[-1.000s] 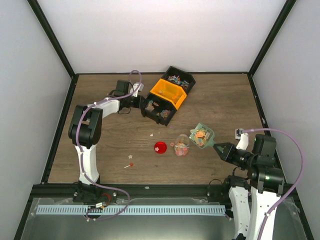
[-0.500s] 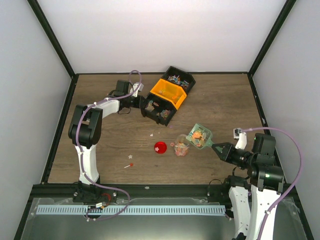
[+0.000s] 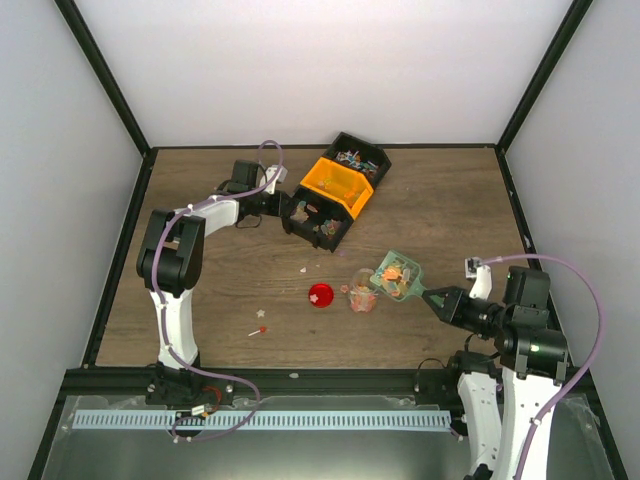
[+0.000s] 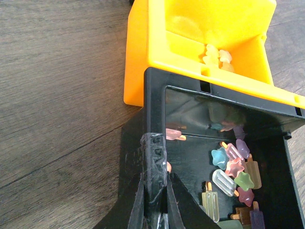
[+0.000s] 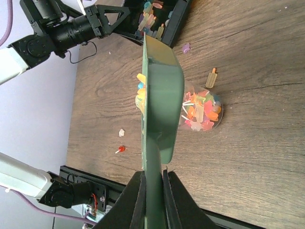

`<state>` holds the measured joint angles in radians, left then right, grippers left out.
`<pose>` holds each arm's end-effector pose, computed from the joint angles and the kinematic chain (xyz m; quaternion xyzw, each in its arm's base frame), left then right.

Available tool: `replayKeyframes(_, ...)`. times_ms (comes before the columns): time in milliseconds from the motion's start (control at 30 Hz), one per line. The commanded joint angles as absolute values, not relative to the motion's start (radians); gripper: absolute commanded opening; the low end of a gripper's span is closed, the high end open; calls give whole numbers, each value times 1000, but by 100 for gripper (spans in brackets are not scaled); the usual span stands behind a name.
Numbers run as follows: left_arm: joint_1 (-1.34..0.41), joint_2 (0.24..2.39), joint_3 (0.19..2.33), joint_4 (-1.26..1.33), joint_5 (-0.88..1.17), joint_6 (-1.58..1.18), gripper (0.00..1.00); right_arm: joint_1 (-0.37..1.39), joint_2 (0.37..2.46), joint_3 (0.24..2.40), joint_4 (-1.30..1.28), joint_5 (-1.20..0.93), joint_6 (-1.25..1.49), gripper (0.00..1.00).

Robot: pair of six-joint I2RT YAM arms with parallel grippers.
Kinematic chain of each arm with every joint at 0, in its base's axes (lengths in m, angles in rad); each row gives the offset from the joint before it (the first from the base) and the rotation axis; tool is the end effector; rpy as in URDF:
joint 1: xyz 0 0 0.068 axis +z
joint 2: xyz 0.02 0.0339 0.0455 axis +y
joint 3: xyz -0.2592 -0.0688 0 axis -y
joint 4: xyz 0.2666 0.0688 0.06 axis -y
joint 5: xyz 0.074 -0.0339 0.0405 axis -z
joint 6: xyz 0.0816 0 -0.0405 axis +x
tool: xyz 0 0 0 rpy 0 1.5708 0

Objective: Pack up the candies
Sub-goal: Place the fake candies in the packing bottle.

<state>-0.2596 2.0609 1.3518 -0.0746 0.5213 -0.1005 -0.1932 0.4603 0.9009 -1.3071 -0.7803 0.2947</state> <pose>0.4592 -0.1640 0.1119 0.1694 0.8817 -0.3005 0.3219 0.0982 0.0393 0.2960 0.0824 0.8741 0.3727 0.3005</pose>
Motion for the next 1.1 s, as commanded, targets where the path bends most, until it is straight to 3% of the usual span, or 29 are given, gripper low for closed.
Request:
replayKeyframes(0,-259,2107,1318,-76,529,-90,4,-193,476,896,-1307,-786,274,1)
replayKeyframes(1067,-249,2113,1306,-38,571,-106,4,-193,491,907,-1278,-699,274,1)
